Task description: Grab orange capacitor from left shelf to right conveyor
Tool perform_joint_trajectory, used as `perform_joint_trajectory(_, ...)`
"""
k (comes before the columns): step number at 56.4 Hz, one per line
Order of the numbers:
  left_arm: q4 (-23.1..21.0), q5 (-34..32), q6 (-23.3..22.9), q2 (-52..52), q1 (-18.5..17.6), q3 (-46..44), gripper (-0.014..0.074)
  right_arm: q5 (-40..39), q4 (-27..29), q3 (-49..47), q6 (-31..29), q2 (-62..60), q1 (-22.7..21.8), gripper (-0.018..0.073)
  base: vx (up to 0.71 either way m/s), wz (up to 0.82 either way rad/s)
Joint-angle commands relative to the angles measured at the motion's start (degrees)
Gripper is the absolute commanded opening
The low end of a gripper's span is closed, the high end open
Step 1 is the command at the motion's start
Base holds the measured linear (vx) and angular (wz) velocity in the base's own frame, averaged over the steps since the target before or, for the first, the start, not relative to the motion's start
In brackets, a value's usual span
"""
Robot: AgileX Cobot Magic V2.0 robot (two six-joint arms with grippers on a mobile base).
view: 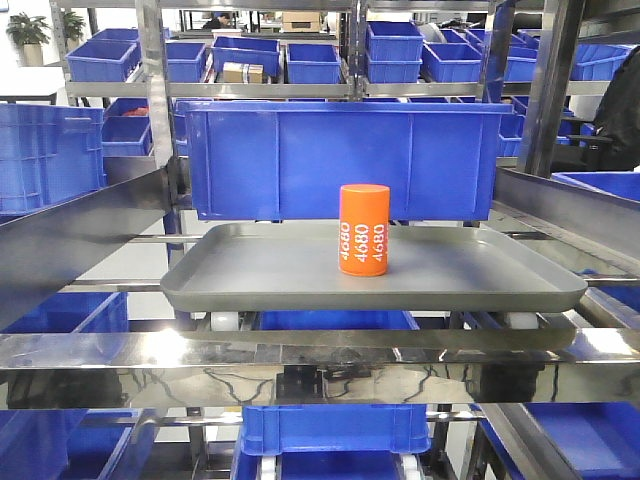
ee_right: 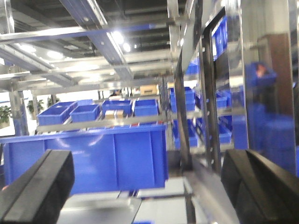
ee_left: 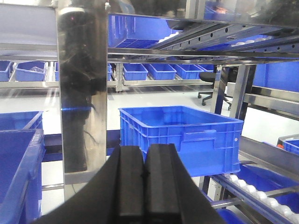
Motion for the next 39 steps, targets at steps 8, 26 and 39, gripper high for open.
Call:
perform_joint_trajectory(8, -0.27, -4.71, -0.32, -0.25, -0.44, -1.71, -0.0006, 0.69, 4.67, -3.79, -11.12, 5.80, 8.58, 0.0627, 0.00, 0.00)
perform_joint_trajectory(26, -0.27, -4.71, -0.32, -0.25, -0.44, -1.71, -0.0006, 4.77, 10.37, -15.61, -17.31, 24.69, 25.09, 0.0599, 0.00, 0.00)
perform_joint_trajectory(39, -0.27, -4.71, -0.32, -0.25, -0.44, -1.71, -0.0006, 2.24, 12.84, -17.12, -17.02, 32.56, 25.22, 0.0594, 0.00, 0.00)
